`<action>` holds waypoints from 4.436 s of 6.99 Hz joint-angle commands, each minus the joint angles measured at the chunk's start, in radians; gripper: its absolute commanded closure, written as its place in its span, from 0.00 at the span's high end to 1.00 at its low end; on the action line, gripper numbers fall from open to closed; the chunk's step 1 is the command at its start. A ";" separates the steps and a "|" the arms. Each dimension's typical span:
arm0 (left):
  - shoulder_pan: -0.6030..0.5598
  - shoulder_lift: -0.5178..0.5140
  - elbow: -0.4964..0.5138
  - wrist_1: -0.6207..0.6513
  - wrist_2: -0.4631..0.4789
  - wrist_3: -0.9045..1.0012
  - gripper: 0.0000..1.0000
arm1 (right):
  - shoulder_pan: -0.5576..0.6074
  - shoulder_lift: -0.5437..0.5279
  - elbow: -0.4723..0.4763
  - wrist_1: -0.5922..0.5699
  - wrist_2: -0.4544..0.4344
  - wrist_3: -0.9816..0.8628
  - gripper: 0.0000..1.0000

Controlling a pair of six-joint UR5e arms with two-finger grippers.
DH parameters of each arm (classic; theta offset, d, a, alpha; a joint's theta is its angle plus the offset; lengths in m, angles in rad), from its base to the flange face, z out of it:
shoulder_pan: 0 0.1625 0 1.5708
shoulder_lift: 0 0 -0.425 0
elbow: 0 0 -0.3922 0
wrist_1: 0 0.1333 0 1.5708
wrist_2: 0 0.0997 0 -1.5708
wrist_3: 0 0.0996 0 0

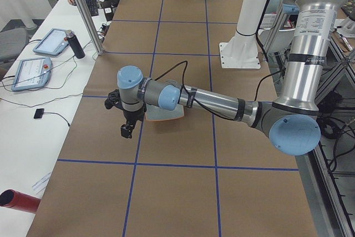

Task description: Transfer all bananas from basket to plate

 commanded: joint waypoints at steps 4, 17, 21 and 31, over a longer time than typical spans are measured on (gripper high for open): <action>0.001 0.000 0.003 0.000 0.000 0.000 1.00 | -0.021 0.012 -0.029 0.024 -0.009 0.001 1.00; 0.001 0.003 -0.001 0.000 -0.002 0.000 1.00 | -0.046 0.014 -0.042 0.028 -0.011 0.000 0.70; 0.001 0.002 -0.003 0.000 0.000 0.002 1.00 | -0.046 0.012 -0.049 0.027 -0.012 0.001 0.54; 0.001 0.008 -0.003 0.000 -0.002 0.002 1.00 | 0.032 -0.038 0.086 0.004 -0.015 -0.072 0.00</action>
